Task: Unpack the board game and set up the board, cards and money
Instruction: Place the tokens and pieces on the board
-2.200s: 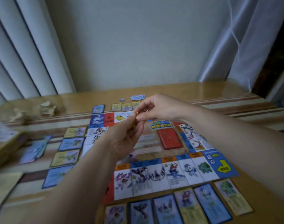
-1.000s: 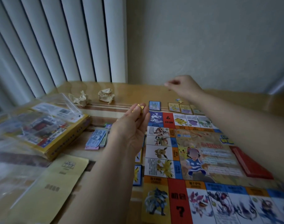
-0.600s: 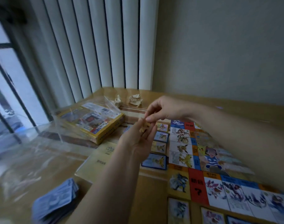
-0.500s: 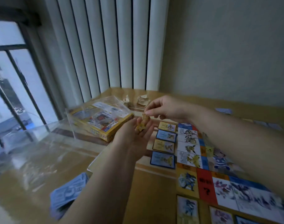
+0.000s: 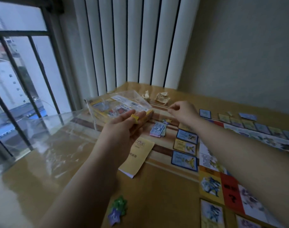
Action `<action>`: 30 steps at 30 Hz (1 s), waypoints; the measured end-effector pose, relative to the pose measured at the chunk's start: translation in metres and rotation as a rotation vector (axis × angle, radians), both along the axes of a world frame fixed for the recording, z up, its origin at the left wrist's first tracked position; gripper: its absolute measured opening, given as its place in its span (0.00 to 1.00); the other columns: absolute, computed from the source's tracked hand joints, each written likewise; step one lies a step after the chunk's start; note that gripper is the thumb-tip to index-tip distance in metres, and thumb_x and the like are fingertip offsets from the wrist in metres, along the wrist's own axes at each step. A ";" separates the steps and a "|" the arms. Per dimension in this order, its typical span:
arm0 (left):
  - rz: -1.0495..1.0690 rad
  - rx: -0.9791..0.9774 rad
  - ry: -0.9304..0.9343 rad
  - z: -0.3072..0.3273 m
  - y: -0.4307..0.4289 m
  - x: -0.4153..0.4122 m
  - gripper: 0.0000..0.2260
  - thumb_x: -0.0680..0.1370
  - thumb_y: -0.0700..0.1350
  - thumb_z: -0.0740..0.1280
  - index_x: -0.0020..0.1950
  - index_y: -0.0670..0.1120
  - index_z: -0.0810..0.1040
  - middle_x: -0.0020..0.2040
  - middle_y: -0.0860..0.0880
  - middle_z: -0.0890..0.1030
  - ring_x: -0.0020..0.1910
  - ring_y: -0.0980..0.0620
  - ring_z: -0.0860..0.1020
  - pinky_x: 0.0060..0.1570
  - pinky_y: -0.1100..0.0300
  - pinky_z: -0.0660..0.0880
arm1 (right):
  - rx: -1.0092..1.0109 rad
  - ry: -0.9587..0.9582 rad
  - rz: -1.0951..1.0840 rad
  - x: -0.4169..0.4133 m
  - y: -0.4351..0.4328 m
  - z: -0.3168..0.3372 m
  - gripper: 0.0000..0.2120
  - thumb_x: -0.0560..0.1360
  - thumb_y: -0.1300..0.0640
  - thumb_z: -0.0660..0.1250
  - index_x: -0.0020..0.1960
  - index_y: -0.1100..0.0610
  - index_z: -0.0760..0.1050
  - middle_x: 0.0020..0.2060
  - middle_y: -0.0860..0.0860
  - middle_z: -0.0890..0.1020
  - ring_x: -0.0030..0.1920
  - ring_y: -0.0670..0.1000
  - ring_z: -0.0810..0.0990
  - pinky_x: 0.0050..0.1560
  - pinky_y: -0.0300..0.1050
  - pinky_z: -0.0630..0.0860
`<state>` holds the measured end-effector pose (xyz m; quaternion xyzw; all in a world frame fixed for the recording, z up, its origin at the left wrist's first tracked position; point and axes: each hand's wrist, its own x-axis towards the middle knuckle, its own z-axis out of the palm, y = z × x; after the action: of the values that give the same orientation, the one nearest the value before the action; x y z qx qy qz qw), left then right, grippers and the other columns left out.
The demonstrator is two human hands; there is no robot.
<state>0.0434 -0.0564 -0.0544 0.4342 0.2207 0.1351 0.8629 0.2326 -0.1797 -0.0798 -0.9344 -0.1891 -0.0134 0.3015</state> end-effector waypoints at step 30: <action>0.111 1.372 0.195 -0.044 -0.005 -0.162 0.11 0.78 0.42 0.65 0.55 0.55 0.80 0.45 0.62 0.79 0.43 0.62 0.76 0.45 0.65 0.71 | -0.032 0.213 0.435 -0.237 0.006 -0.017 0.03 0.72 0.58 0.72 0.44 0.51 0.82 0.34 0.40 0.78 0.37 0.37 0.74 0.38 0.27 0.67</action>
<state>-0.1185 -0.0610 -0.0985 0.8797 0.1838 0.2485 0.3614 -0.0044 -0.1736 -0.0968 -0.8725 -0.3530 0.1536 0.3008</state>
